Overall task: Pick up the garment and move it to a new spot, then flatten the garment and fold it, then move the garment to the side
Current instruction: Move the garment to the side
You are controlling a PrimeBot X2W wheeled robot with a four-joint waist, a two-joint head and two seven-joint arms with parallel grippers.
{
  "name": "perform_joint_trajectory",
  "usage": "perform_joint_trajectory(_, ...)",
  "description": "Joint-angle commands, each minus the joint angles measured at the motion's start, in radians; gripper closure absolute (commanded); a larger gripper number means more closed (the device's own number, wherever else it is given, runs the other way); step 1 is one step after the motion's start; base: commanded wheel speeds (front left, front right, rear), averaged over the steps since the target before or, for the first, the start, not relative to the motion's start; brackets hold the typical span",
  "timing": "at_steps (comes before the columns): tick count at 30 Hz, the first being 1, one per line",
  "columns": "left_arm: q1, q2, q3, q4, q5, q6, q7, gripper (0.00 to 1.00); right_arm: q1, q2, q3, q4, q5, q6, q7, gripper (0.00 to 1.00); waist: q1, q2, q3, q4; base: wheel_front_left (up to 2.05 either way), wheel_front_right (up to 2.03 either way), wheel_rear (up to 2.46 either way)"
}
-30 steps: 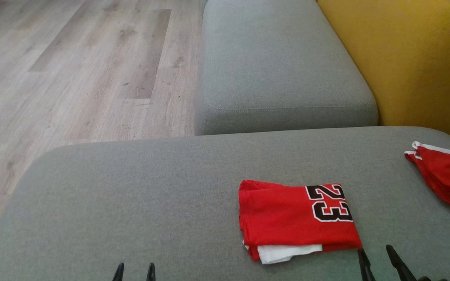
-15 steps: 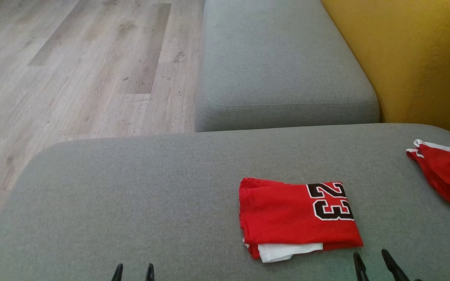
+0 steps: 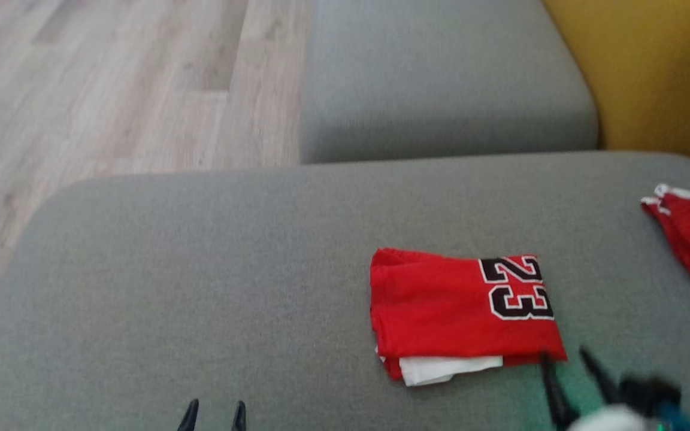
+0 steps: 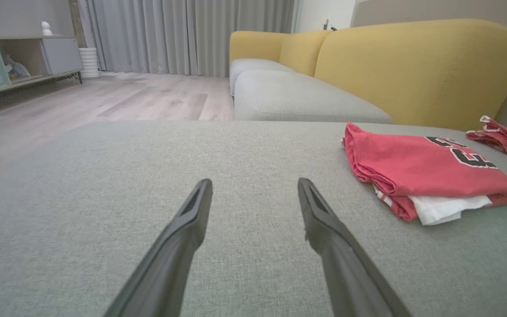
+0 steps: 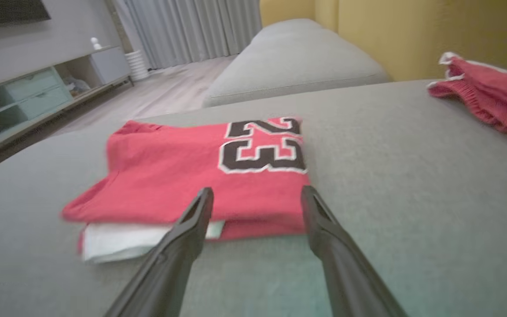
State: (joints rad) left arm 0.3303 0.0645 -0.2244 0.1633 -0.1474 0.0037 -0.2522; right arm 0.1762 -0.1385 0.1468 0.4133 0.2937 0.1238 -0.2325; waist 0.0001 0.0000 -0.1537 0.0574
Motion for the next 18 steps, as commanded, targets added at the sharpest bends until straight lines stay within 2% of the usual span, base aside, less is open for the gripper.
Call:
perform_joint_trajectory(1,-0.061,-0.014,0.012,-0.022,0.012,-0.006,-0.010,0.00,-0.116,-0.038,0.010,-0.007,0.003,0.007,0.017,0.00,-0.0001,0.0000,0.034,-0.004,0.00,0.00,0.00)
perform_joint_trajectory(9,-0.108,-0.014,-0.028,-0.040,-0.003,-0.029,-0.010,0.00,-0.366,-0.067,-0.019,0.222,0.038,0.007,0.229,0.00,-0.0001,0.0000,0.095,0.023,0.00,0.00,0.00)
perform_joint_trajectory(15,-0.144,-0.014,-0.063,-0.044,-0.010,-0.026,-0.010,0.00,-0.473,-0.061,-0.051,0.406,0.060,0.007,0.267,0.00,-0.0001,0.0000,0.116,0.050,0.00,0.00,0.00)
perform_joint_trajectory(16,-0.148,-0.014,-0.066,-0.044,-0.011,-0.024,-0.010,0.00,-0.486,-0.057,-0.048,0.435,0.065,0.007,0.273,0.17,-0.0001,0.0000,0.118,0.053,0.00,0.00,0.00)
perform_joint_trajectory(17,-0.151,-0.014,-0.067,-0.047,-0.017,-0.020,-0.010,0.00,-0.497,-0.052,-0.042,0.460,0.077,0.007,0.281,0.76,-0.0001,0.0000,0.120,0.055,0.00,0.00,0.00)
perform_joint_trajectory(18,-0.152,-0.014,-0.068,-0.050,-0.024,-0.016,-0.010,0.00,-0.507,-0.047,-0.033,0.477,0.091,0.007,0.284,1.00,-0.0001,0.0000,0.123,0.056,0.00,0.00,0.00)
